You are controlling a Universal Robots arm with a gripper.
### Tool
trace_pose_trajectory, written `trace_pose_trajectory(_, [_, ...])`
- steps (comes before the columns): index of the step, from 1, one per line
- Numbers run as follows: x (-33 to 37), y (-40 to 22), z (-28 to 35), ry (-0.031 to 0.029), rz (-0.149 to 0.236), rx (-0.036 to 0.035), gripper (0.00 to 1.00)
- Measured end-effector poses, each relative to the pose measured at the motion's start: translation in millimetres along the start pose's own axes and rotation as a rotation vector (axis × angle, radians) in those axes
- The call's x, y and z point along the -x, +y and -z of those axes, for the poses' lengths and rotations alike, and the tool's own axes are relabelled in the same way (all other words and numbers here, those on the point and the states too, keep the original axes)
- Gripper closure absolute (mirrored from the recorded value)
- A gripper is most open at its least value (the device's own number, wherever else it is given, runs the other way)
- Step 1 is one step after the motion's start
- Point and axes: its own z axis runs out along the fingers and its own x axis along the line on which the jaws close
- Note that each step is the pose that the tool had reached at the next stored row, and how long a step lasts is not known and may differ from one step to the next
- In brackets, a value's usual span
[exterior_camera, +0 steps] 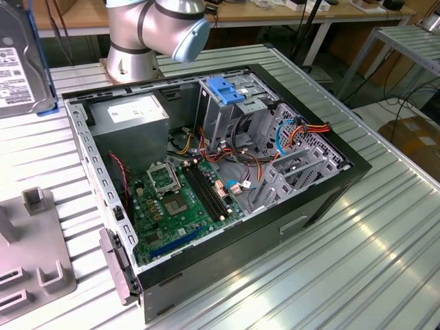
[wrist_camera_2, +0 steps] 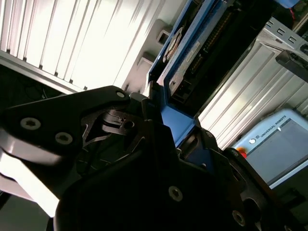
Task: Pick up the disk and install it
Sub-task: 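Pick up the disk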
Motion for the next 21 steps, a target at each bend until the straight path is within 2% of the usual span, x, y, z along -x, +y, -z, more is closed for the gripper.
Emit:
trace_pose_trajectory(4, [0.6,-18.3,-0.6,0.0001,0.000,0.0001,0.63])
trace_pose_trajectory(5, [0.9,-26.9,-1.1,0.0000,0.000,-0.0001,0.63])
trace_pose_trajectory(7, [1.4,-39.8,-1.7,0.0001,0.000,0.0000,0.63])
trace_pose_trajectory(18, [3.2,-93.2,-4.1,0.0001,0.000,0.0000,0.63])
trace_pose_trajectory(20, [3.8,-111.4,-4.8,0.0000,0.000,0.0000,0.63])
trace_pose_trajectory(21, [4.0,-116.3,-5.0,0.0000,0.000,0.0000,0.63])
